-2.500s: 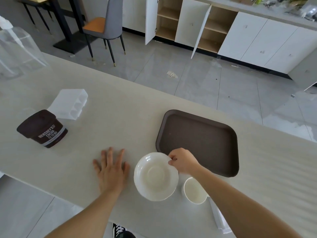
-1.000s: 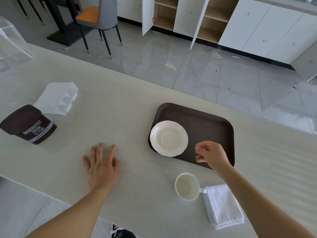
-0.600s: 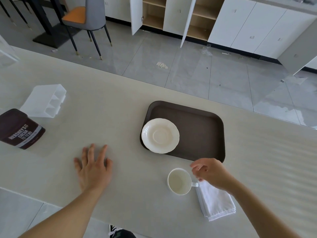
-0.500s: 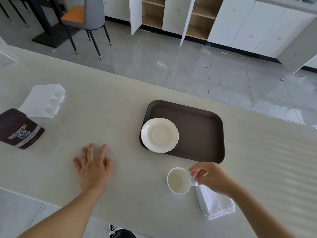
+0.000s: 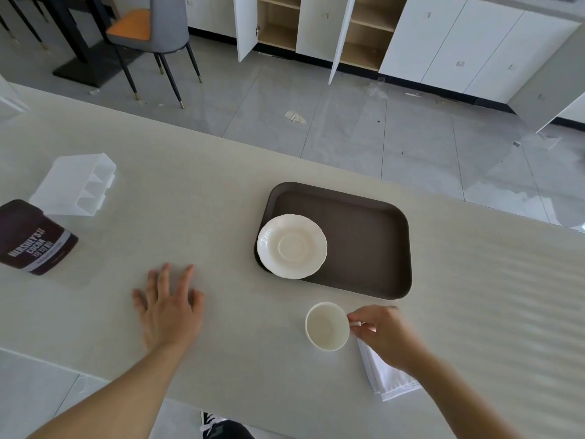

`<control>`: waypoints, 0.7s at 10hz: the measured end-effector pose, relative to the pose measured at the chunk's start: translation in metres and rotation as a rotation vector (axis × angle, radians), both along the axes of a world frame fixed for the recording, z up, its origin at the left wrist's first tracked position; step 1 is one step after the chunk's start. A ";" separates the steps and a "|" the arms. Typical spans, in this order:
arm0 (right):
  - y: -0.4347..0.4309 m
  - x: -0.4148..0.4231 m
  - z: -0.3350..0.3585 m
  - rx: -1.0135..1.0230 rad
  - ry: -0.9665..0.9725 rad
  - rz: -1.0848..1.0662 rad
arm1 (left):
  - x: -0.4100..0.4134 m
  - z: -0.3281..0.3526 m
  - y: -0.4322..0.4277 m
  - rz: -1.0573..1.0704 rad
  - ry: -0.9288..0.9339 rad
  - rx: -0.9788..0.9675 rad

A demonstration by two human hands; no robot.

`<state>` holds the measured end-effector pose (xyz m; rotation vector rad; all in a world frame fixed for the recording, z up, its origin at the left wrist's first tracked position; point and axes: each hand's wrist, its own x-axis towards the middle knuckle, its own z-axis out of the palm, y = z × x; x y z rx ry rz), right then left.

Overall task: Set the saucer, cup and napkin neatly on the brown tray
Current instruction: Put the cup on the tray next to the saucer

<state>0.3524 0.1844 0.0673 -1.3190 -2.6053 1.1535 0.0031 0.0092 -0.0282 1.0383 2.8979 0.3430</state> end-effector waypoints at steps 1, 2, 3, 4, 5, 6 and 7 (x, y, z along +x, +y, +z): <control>0.002 0.000 0.004 0.079 0.048 0.001 | -0.001 0.000 -0.001 0.000 -0.005 -0.001; 0.014 0.002 0.010 0.125 0.108 -0.059 | -0.002 0.000 -0.001 -0.003 -0.006 -0.010; 0.035 0.003 0.017 0.203 0.121 -0.112 | -0.001 0.000 -0.001 -0.007 -0.006 -0.010; 0.060 0.000 0.021 0.238 0.133 -0.132 | -0.001 0.000 -0.001 -0.009 0.000 -0.014; 0.084 -0.007 0.018 0.236 0.100 -0.178 | -0.001 0.001 -0.001 -0.008 -0.002 -0.018; 0.105 -0.015 0.012 0.213 0.048 -0.169 | -0.001 0.002 -0.001 -0.005 -0.005 -0.018; 0.120 -0.018 0.007 0.190 0.016 -0.153 | 0.000 0.003 0.000 -0.005 -0.009 -0.036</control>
